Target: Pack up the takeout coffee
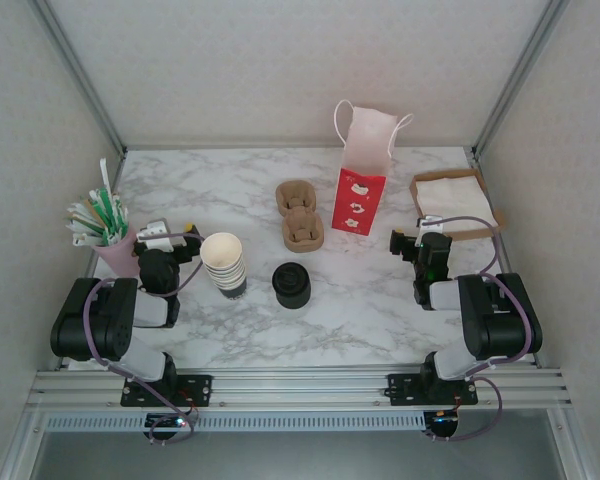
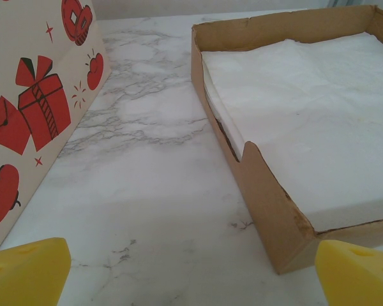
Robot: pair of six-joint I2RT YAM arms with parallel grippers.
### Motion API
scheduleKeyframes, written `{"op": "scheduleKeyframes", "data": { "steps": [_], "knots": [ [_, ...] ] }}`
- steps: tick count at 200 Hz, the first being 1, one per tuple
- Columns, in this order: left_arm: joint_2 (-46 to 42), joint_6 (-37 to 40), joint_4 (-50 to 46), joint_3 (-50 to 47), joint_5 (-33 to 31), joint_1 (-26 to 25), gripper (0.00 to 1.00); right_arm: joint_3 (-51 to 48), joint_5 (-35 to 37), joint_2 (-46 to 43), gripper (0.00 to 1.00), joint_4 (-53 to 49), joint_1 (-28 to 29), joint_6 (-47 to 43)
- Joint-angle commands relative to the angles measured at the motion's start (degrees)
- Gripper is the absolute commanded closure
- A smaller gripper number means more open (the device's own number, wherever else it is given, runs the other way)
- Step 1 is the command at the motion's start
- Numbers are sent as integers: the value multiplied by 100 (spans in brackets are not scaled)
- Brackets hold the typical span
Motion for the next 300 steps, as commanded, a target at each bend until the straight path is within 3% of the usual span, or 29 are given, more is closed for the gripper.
{"op": "scheduleKeyframes", "data": {
  "steps": [1,21,45,70,126,168,195,245,269,300],
  "knots": [
    [-101,-137,-10,129,-191,35,1,94,-64,39,1,23,-21,-70],
    [-641,-301,-1114,465,-663,22,1,115,259,-205,1,-186,14,23],
    [-1069,-538,-1342,344,-860,9,1,535,480,-826,1,-1464,24,159],
    [-1597,-872,-1876,365,-966,-23,1,604,558,-1474,1,-2090,126,236],
    [-2822,-1502,-3052,642,-712,-234,1,1577,741,-2800,1,-4811,155,1176],
    [-3518,-1861,-3461,792,-513,-399,1,2510,673,-3219,1,-6544,155,1685],
    [-3929,-2038,-3979,1077,-292,-413,1,2956,306,-3304,1,-7306,155,1784],
    [-4891,-2454,-5177,1775,-159,-430,1,3142,-317,-3834,1,-7767,131,2098],
    [-5057,-2801,-6122,2410,-39,-429,1,3534,-163,-3691,1,-8547,128,2773],
    [-5152,-3238,-7585,3420,230,-426,1,3940,-1267,-3574,1,-8945,81,2781]
  ]
}}
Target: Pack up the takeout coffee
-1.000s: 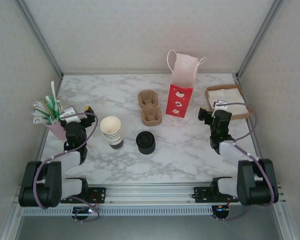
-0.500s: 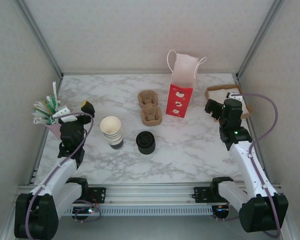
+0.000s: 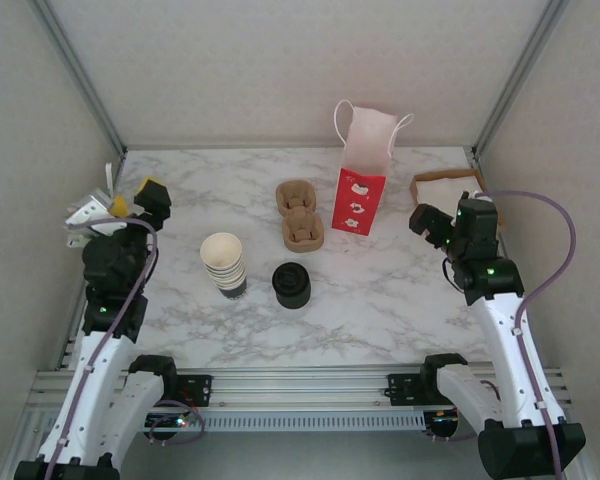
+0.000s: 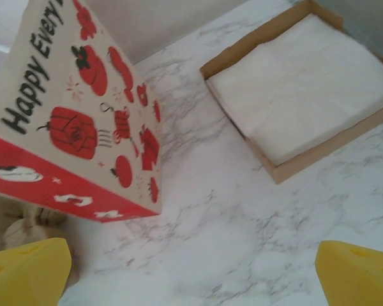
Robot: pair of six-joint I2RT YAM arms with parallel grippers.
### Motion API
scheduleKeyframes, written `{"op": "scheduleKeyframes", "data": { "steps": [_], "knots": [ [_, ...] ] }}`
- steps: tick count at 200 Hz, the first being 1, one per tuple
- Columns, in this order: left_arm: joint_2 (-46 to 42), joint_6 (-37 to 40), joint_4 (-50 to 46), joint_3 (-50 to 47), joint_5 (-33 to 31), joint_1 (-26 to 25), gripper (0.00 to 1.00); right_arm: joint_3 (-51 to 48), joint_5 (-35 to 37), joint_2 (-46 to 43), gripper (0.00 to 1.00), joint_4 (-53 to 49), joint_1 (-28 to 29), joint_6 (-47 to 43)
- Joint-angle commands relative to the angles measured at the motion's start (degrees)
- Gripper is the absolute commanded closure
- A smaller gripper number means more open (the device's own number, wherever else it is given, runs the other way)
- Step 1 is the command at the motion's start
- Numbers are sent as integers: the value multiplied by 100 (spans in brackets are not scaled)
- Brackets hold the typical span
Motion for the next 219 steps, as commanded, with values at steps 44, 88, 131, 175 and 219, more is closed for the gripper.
{"op": "scheduleKeyframes", "data": {
  "steps": [44,88,131,175,219],
  "knots": [
    [-250,-649,-2295,1145,1193,-41,1,848,-2532,-32,14,-759,12,317],
    [-104,-991,-2876,1326,1210,-33,1,1469,-2995,489,26,-976,603,354],
    [554,-671,-3950,1637,1644,-16,1,2331,-2599,1434,33,-1428,1774,50],
    [655,-700,-4625,1343,2182,55,22,3495,-1824,2673,41,-2169,3048,-309],
    [346,-773,-4969,941,2368,123,55,4754,-1358,3890,51,-2720,3966,-462]
  ]
}}
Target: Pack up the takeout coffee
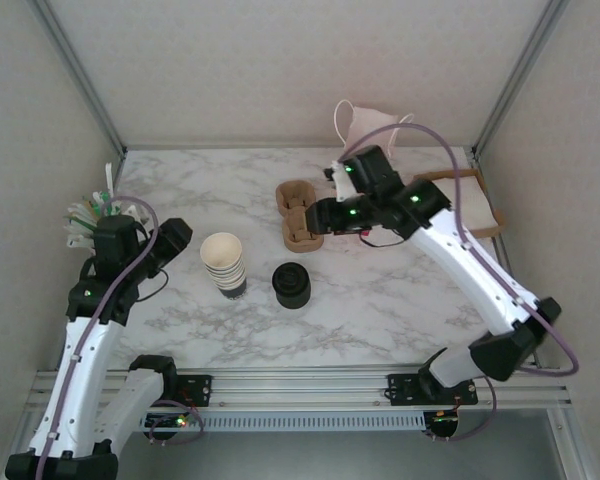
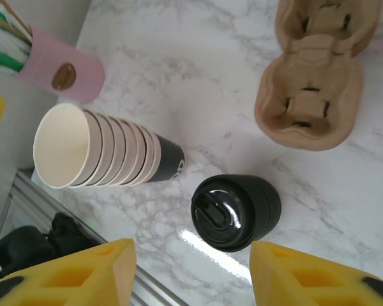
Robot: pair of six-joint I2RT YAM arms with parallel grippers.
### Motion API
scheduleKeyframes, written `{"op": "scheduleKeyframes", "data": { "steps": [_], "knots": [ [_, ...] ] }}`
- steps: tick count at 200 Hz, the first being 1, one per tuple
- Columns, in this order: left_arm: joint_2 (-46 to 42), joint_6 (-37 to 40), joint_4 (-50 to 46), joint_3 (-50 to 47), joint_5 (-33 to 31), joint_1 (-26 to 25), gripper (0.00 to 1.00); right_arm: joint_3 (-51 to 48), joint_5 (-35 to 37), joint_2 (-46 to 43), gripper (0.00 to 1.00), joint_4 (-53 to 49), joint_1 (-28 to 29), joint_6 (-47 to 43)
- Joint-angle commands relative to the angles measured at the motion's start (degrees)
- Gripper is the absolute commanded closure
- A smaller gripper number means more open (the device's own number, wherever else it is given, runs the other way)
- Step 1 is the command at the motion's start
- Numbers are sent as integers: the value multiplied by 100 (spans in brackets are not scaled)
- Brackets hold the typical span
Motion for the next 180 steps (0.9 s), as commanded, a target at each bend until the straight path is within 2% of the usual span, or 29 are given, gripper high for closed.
{"op": "scheduleKeyframes", "data": {
  "steps": [1,13,38,77,108,132,180],
  "knots": [
    [-227,-35,-403,-204,299,74,56,691,439,501,51,-573,396,-207],
    [-322,-102,-385,-349,499,84,62,1131,624,865,53,-820,608,-262],
    [-427,-153,-478,-626,897,93,67,2078,936,1631,54,-1258,972,-336],
    [-652,-142,-642,-893,1109,118,67,3472,1059,2688,60,-1841,1325,-480],
    [-724,-144,-622,-1035,1277,132,69,4422,962,3354,60,-2170,1445,-565],
    [-704,-100,-626,-1075,1351,146,70,4809,833,3692,63,-2246,1474,-595],
    [-655,-47,-564,-1142,1467,163,73,4963,618,4016,68,-2170,1503,-639]
  ]
}}
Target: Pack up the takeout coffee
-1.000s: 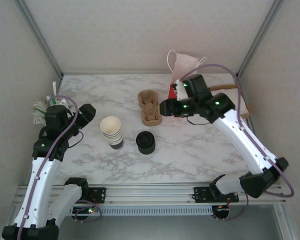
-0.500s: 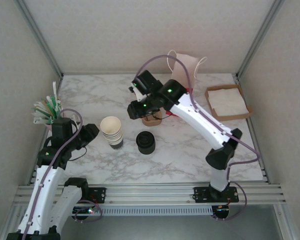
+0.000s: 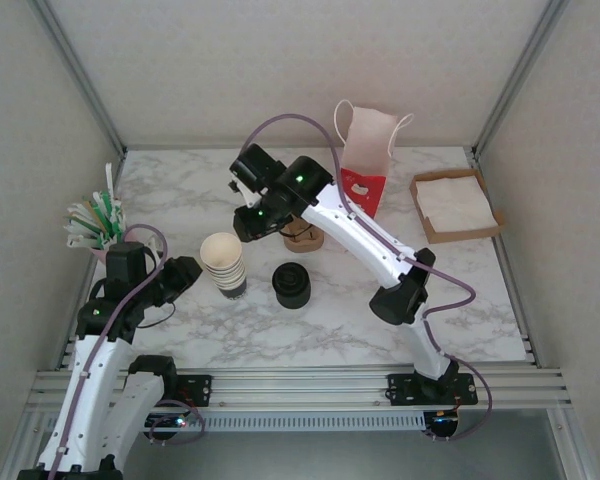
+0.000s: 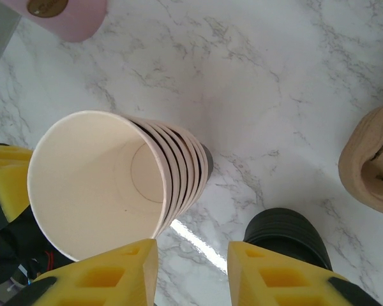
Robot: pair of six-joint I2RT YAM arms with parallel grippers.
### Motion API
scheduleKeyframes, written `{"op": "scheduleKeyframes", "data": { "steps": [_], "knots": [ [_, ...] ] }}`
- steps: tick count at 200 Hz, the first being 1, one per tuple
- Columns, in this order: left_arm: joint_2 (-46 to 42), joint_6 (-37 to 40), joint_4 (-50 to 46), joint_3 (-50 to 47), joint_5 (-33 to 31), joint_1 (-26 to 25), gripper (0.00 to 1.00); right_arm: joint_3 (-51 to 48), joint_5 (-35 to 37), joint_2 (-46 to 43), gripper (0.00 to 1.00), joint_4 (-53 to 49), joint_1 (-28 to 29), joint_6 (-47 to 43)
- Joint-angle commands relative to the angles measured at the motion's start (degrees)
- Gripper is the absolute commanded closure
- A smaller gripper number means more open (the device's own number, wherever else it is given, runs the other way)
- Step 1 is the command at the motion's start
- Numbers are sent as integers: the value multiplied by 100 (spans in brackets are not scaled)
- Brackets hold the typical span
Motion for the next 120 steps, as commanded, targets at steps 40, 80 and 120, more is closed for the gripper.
{"op": "scheduleKeyframes", "data": {
  "steps": [40,80,120],
  "knots": [
    [36,86,19,-144,265,67,74,434,-250,382,69,-159,110,-139],
    [40,86,102,-205,425,76,74,604,-299,569,69,-176,119,-156],
    [35,86,155,-215,580,78,73,726,-371,744,73,-167,112,-156]
  ]
}}
